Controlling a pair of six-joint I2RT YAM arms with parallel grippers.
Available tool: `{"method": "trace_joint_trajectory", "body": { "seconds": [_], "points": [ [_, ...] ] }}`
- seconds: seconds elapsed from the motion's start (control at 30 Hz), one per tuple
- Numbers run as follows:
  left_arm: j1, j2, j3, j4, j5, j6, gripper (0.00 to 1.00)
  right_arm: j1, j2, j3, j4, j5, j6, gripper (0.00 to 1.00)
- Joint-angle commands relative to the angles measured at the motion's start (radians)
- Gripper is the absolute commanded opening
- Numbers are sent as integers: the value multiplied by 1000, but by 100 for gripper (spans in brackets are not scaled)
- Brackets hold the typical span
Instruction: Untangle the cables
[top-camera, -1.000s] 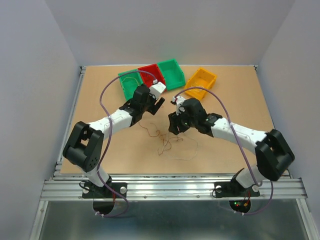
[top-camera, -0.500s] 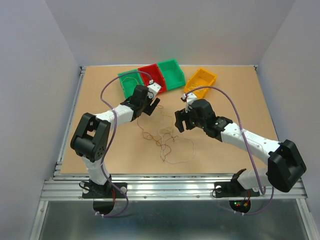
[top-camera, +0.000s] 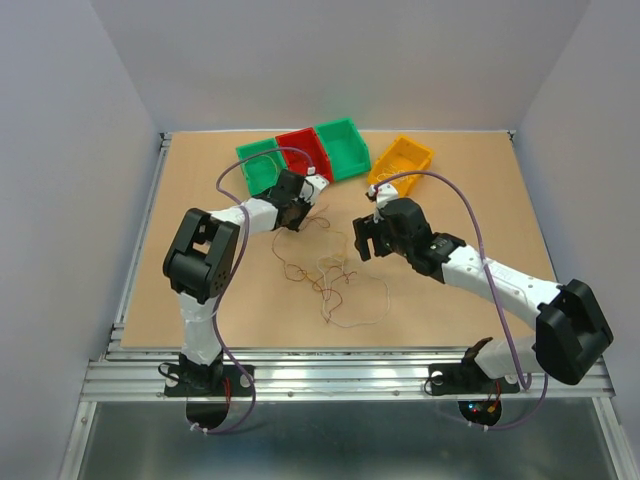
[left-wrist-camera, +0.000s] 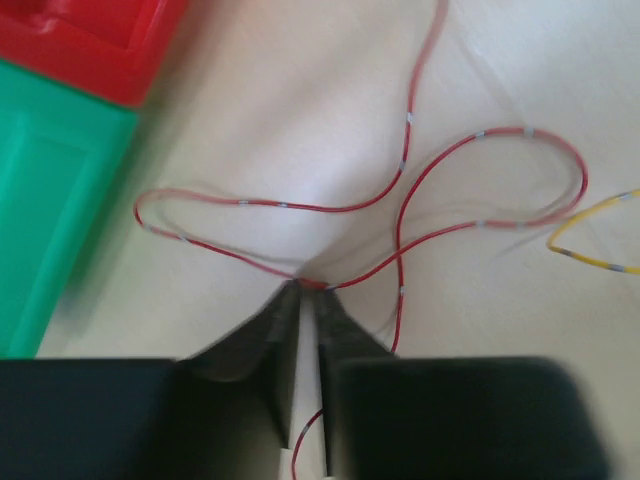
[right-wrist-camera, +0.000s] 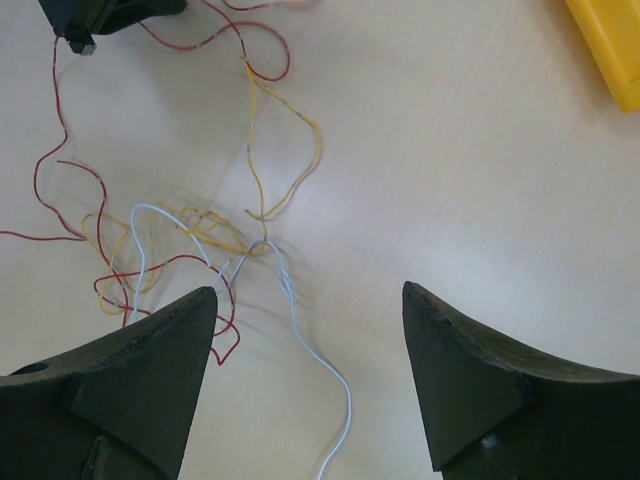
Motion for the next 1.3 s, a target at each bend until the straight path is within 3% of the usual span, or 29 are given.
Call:
{"method": "trace_joint_trajectory", "body": {
  "seconds": [0.0, 0.1, 0.53, 0.57, 0.6, 0.63, 0.7, 0.93, 1.13, 1.17, 1.23, 1.27],
  "points": [
    [0, -9, 55, -93, 192, 26, 0, 0, -41, -18, 31, 42, 15, 79],
    [-18, -44, 40, -109, 306, 69, 0, 1, -44, -20, 33, 45, 13, 79],
    [14, -252, -70, 17, 412, 38, 0, 0, 42, -1, 94, -43, -43, 79],
    [15, -254, -72, 17, 374, 38, 4, 0, 55, 8, 106, -72, -59, 80],
    [15, -257, -73, 14, 355, 43, 14, 1, 69, 17, 113, -86, -66, 81],
    [14, -262, -81, 2, 338, 56, 38, 1, 104, 25, 117, -98, -73, 82],
    [14, -262, -93, -9, 272, 73, 53, 0, 146, 58, 125, -122, -86, 84],
    [14, -254, -162, 18, 102, 89, 61, 0, 348, 203, 123, -201, -90, 81],
    [14, -220, -149, 6, 77, 93, 64, 1, 459, 289, 120, -277, -80, 62],
    [14, -210, -144, 2, 76, 96, 64, 0, 468, 293, 114, -303, -86, 40],
    [14, -178, -132, -20, 76, 104, 64, 0, 487, 307, 90, -340, -99, 18],
    [14, -168, -120, -26, 79, 104, 63, 0, 488, 318, 52, -359, -106, 1]
  ]
}}
